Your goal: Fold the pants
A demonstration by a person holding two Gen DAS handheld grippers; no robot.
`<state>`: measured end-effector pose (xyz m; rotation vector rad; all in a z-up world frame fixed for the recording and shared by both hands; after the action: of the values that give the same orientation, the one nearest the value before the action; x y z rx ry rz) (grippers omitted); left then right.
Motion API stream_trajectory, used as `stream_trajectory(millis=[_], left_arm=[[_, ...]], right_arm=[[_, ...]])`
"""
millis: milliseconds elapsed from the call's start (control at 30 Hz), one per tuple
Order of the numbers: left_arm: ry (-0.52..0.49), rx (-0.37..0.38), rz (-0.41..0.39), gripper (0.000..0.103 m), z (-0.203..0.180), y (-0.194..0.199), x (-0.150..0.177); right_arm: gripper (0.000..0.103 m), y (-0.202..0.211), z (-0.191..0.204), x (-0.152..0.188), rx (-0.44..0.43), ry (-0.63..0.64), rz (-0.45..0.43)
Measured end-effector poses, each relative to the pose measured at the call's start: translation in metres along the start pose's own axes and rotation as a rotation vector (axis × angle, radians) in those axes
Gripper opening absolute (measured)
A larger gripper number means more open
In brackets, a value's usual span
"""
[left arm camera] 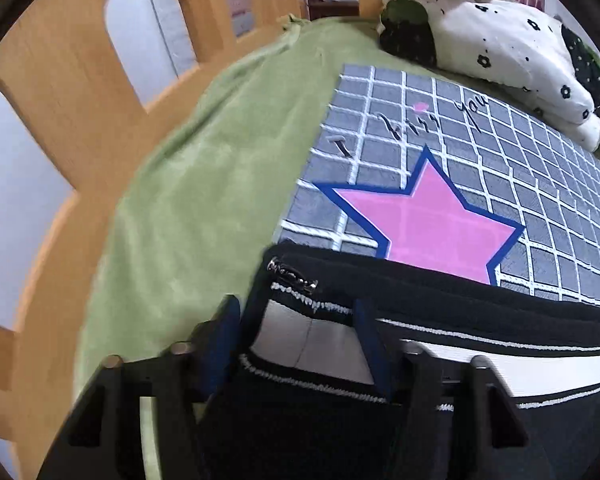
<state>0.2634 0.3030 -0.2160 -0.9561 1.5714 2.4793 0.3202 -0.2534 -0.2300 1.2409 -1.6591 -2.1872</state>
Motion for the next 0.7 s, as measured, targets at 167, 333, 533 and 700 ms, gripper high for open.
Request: stream_trajectory(millis=[167, 333, 533, 700], left_arm=[[-0.022, 0.013, -0.099, 0.02, 0.003, 0.022, 0.005], [0.074, 0.104, -0.115, 0.02, 0.024, 0.033, 0.001], [0.106, 0.125, -0.156, 0.02, 0.031, 0.045, -0.005], [0.109, 0.081, -0.077, 0.02, 0.019, 0.006, -0.009]], right_arm=[[0.008, 0.007, 0.013, 0.003, 0.021, 0.027, -0.011], [0.008, 0.018, 0.007, -0.006, 0.0, 0.0, -0.065], [0.004, 0.024, 0.002, -0.02, -0.008, -0.01, -0.115], [0.003, 0.008, -0.009, -0.024, -0.001, -0.045, -0.108]])
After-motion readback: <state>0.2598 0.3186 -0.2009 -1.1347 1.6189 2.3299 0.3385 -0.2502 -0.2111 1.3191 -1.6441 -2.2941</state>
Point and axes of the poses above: each gripper's, at about its wrist camera, not at the fingertips, and y roughly against the way its jaws point, z to its left, x to its underside, the point moved 4 cm from there along -y, roughly the way its jaws point, and after that the axes turned 15 degrees about -x, right-handed, at the moved point
